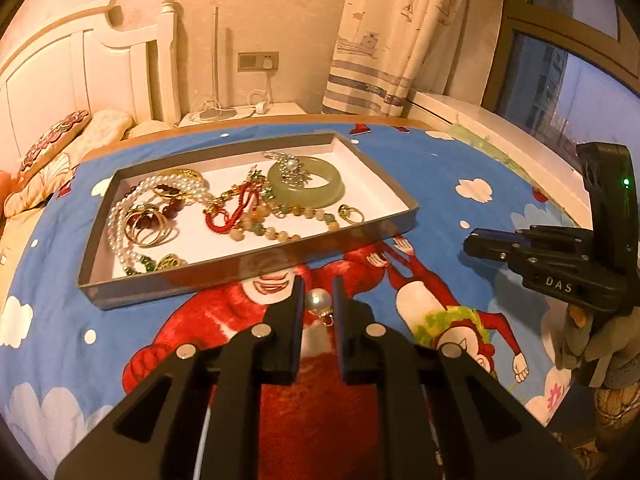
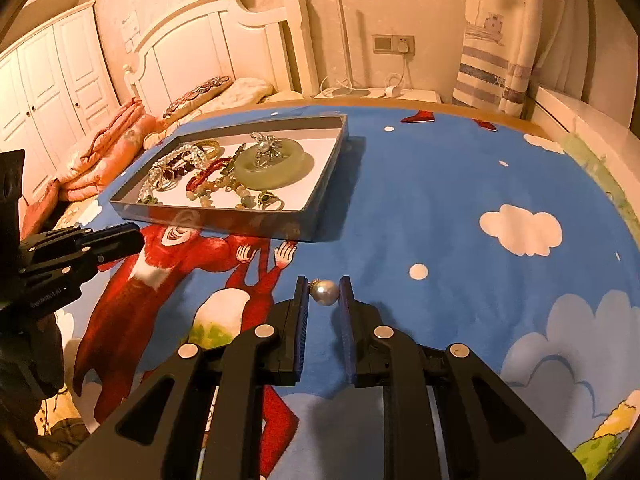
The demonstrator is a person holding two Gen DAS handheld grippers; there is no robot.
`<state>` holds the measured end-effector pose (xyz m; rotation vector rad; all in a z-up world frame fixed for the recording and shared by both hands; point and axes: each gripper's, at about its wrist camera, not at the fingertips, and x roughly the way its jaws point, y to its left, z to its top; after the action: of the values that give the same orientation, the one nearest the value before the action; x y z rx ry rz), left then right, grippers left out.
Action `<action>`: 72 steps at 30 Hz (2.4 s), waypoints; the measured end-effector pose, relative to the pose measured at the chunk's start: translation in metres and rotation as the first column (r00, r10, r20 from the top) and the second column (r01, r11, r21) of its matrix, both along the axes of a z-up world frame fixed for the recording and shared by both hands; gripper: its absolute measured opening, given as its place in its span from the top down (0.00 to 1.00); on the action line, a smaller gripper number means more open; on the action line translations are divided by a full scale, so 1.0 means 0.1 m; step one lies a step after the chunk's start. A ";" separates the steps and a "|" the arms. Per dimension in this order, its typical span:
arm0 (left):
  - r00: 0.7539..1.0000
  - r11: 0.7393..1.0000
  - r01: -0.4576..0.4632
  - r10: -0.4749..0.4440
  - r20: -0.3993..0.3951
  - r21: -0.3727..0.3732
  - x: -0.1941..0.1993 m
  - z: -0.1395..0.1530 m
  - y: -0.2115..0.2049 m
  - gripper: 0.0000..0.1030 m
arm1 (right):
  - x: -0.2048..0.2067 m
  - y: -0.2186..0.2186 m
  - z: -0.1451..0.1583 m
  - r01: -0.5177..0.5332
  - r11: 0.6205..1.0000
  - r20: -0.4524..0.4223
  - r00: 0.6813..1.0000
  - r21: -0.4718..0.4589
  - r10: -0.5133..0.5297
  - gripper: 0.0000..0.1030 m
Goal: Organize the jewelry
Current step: 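Carry the pearl earrings over the tray and lower them beside the jade bangle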
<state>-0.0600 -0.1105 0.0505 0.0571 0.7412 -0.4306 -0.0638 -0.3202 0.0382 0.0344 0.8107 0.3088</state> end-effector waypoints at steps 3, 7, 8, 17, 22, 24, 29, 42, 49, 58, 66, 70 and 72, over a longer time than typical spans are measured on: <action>1.000 1.000 -0.007 0.007 -0.001 -0.003 0.00 -0.02 0.02 0.87 | 0.00 0.07 0.02 -0.014 1.000 0.000 1.000 -0.003 0.014 0.84; 1.000 1.000 -0.012 0.012 0.001 -0.012 -0.01 -0.02 0.06 0.87 | 0.01 0.17 0.05 -0.032 0.999 0.003 0.999 -0.010 0.032 0.84; 1.000 1.000 -0.014 0.014 0.001 -0.013 0.00 -0.02 0.07 0.87 | 0.02 0.20 0.06 -0.038 0.999 0.004 0.999 -0.012 0.038 0.84; 0.999 0.999 -0.040 0.040 0.027 -0.004 0.08 0.07 0.17 0.87 | 0.11 0.52 0.22 -0.107 0.993 0.046 0.993 -0.055 0.110 0.84; 0.997 0.998 -0.062 0.061 0.056 0.015 0.23 0.20 0.19 0.87 | 0.29 0.79 0.36 -0.141 0.987 0.084 0.985 -0.080 0.148 0.84; 0.996 0.997 -0.072 0.071 0.058 0.019 0.30 0.21 0.20 0.87 | 0.38 0.92 0.38 -0.150 0.984 0.090 0.983 -0.092 0.159 0.84; 0.990 0.990 -0.133 0.131 0.058 0.040 0.53 0.20 0.26 0.87 | 0.54 1.24 0.37 -0.143 0.972 0.107 0.981 -0.187 0.165 0.84; 0.966 0.963 -0.260 0.258 0.034 0.074 0.96 0.01 0.45 0.87 | 0.76 1.51 0.26 -0.043 0.941 0.145 0.985 -0.337 0.096 0.84; 0.959 0.957 -0.283 0.283 0.022 0.058 1.02 -0.06 0.50 0.87 | 0.77 1.54 0.22 -0.005 0.923 0.179 0.981 -0.384 0.080 0.84; 0.958 0.956 -0.287 0.286 0.027 0.065 1.02 -0.06 0.51 0.87 | 0.73 1.63 0.18 0.011 0.904 0.201 0.976 -0.428 0.083 0.84; 0.953 0.951 -0.303 0.302 0.023 0.067 1.03 -0.06 0.52 0.87 | 0.74 1.67 0.13 0.064 0.865 0.229 0.972 -0.497 0.060 0.84; 0.953 0.951 -0.302 0.301 0.023 0.068 1.03 -0.07 0.52 0.87 | 0.75 1.69 0.12 0.071 0.856 0.232 0.971 -0.512 0.059 0.84; 0.953 0.950 -0.304 0.303 0.022 0.070 1.04 -0.07 0.53 0.87 | 0.76 1.69 0.10 0.077 0.850 0.232 0.971 -0.522 0.054 0.84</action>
<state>0.0436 -0.0578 0.0439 0.0126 0.7405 -0.1095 0.0121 -0.1510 0.0485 -0.5108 0.6312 0.0648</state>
